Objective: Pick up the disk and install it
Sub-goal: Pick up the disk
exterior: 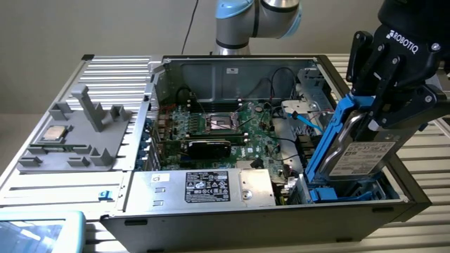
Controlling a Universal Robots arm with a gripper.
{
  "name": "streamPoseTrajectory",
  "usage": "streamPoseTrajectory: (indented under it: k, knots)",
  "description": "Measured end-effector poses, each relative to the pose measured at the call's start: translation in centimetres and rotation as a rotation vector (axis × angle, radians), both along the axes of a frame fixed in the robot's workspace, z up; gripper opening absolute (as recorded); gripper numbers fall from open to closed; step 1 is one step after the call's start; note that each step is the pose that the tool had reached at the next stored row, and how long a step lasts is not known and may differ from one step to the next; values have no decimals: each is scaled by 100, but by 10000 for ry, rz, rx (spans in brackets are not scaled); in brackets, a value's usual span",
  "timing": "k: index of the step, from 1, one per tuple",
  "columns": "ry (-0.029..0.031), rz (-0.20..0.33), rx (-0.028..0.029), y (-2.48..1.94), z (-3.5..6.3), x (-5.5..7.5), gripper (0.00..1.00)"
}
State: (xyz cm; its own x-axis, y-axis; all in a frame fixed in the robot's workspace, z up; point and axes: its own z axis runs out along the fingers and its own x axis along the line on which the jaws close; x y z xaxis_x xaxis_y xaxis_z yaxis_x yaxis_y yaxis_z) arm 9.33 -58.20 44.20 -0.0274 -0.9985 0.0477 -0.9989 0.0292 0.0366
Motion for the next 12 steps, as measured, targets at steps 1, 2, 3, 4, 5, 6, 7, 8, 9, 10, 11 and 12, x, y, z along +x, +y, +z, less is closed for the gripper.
streamPoseTrajectory:
  k: [1, 2, 3, 4, 5, 6, 7, 8, 9, 10, 11, 12]
  knots:
    - [0, 0, 0, 0, 0, 0, 37]
    - [0, 0, 1, -1, -1, 0, 37]
    - [0, 0, 2, -1, -1, 0, 37]
    - [0, 0, 2, 0, -1, 0, 37]
    - [0, 0, 2, 0, -1, 0, 37]
    - [0, 0, 2, -1, -1, 0, 37]
    - [0, 0, 2, 0, -2, 0, 37]
    - [0, 0, 2, 0, -3, 0, 37]
    - [0, 0, 3, 0, -5, 0, 37]
    - [0, 0, 4, 0, -9, 0, 37]
    - [0, 0, 3, 0, -13, 0, 37]
    - [0, 0, 2, 0, -18, 0, 37]
